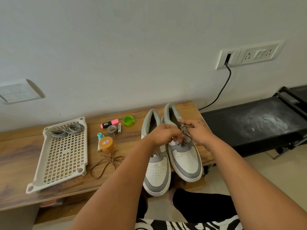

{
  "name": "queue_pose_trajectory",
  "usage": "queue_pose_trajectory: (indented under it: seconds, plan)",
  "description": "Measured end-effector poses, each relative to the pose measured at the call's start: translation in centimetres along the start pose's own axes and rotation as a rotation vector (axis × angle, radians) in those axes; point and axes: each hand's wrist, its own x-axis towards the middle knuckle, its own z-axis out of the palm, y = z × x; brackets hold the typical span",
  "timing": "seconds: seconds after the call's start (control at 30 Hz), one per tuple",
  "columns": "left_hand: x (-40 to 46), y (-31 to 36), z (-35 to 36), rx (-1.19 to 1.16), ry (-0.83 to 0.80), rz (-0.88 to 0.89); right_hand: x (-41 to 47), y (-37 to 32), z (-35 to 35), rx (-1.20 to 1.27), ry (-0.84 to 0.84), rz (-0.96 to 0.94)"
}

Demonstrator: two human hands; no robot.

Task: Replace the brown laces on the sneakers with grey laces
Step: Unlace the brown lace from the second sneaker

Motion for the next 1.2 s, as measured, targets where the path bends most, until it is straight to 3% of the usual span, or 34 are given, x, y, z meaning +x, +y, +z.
queue_pose_trajectory:
  seconds: [0.1,0.2,0.27,0.43,0.5,0.6,0.67,0.7,0.83,0.9,1.1,1.2]
  plan:
    - [-0.3,-0.5,-0.3,-0.019,-0.031,-0.099,0.1,0.1,0.0,0.019,-0.004,-0.002]
    - [0.9,-1.8,0.6,-0.013,0.258,-0.162,0.0,0.0,0.1,0.013,0.002,-0.002]
    - [1.6,-2.5,1.0,0.121,0.337,-0.124,0.0,0.0,0.1,-0.008,0.008,-0.006]
    - [2.0,-2.8,1.3,0.446,0.318,0.048,-0.2,-0.1,0.1,-0.045,0.031,-0.021]
    - [1.6,-1.9,0.7,0.453,0.185,0.065,-0.2,0.0,0.1,-0.039,0.036,-0.021]
    - [0.0,-0.1,-0.8,0.543,-0.298,-0.064,0.0,0.1,0.1,-0.006,0.041,0.003]
    - [-0.8,0.1,-1.3,0.643,-0.446,-0.148,0.0,0.0,0.1,0.015,0.039,0.021]
    - [-1.0,-0.2,-1.2,0.683,-0.398,-0.156,0.0,0.0,0.0,0.012,0.039,0.021]
    - [-0.3,-1.6,-0.4,0.622,0.103,-0.081,0.0,0.1,0.1,-0.015,0.036,0.004]
    - [0.7,-2.0,-0.1,0.55,0.221,-0.063,-0.1,0.1,0.2,-0.022,0.036,-0.001]
    - [1.9,-2.6,1.2,0.65,0.265,-0.037,-0.2,0.0,0.2,-0.059,0.028,-0.016]
    - [1.6,-1.7,1.2,0.758,0.199,-0.025,-0.4,-0.2,0.0,-0.056,0.031,-0.011]
